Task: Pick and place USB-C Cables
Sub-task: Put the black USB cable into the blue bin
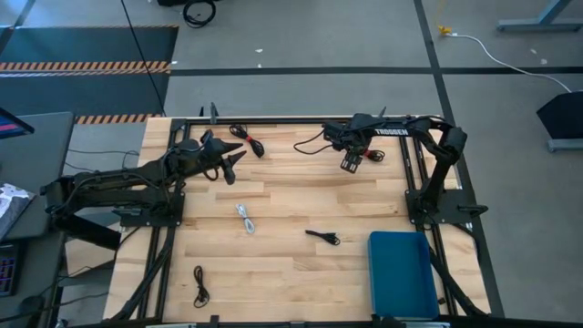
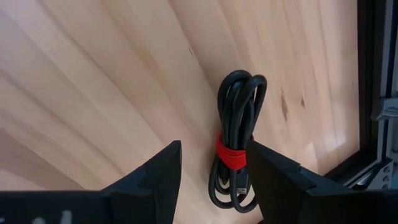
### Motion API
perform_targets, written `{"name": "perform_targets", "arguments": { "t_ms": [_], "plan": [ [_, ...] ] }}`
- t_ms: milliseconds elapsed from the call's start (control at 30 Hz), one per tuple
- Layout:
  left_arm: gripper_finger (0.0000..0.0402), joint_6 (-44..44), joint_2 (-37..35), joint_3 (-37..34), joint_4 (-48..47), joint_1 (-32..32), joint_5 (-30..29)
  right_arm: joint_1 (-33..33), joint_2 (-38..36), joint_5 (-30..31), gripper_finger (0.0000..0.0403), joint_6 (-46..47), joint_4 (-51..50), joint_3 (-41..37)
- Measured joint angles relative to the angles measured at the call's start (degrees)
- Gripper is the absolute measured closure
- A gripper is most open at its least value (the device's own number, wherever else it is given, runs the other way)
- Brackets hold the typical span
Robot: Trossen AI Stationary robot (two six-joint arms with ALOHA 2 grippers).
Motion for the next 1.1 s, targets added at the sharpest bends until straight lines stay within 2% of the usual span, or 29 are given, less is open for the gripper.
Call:
{"name": "perform_targets", "arguments": {
  "t_ms": [133, 200, 267, 400, 600, 767, 933, 1100],
  "plan": [
    [0.0269, -0.7, 0.3, 0.0, -5.5, 1.2, -7.7, 0.9, 0.0, -1.3, 0.0217, 1.1, -3.1, 2.2],
    [0.0269, -4.2, 1.3, 0.0, -6.6, 3.3, -9.2, 1.6, 0.0, -1.7, 0.0217, 1.3, -4.9, 4.1],
    [0.0269, -6.2, 2.4, 0.2, -6.7, 5.6, -7.6, 2.3, 0.0, -1.8, 0.0217, 1.3, -5.6, 6.4],
    [0.0269, -2.2, 8.4, 6.0, -10.9, 9.2, -2.1, 4.1, 0.0, -2.3, 0.0217, 1.3, -7.2, 10.7],
    [0.0269, 9.2, 23.9, 24.3, -30.9, 12.0, -1.2, 7.0, -0.1, -4.6, 0.0217, 0.1, -7.7, 14.8],
    [0.0269, 22.8, 37.3, 36.8, -45.6, 13.9, 1.0, 9.5, -1.9, -6.4, 0.0217, -0.8, -9.8, 15.0],
    [0.0269, 35.7, 45.5, 42.3, -46.1, 14.4, 1.0, 13.0, -6.0, -9.7, 0.0217, -0.2, -11.5, 15.0],
    [0.0269, 48.7, 49.0, 43.1, -46.0, 13.5, 0.6, 18.0, -11.5, -11.9, 0.0217, 0.4, -11.5, 15.0]
  ]
}}
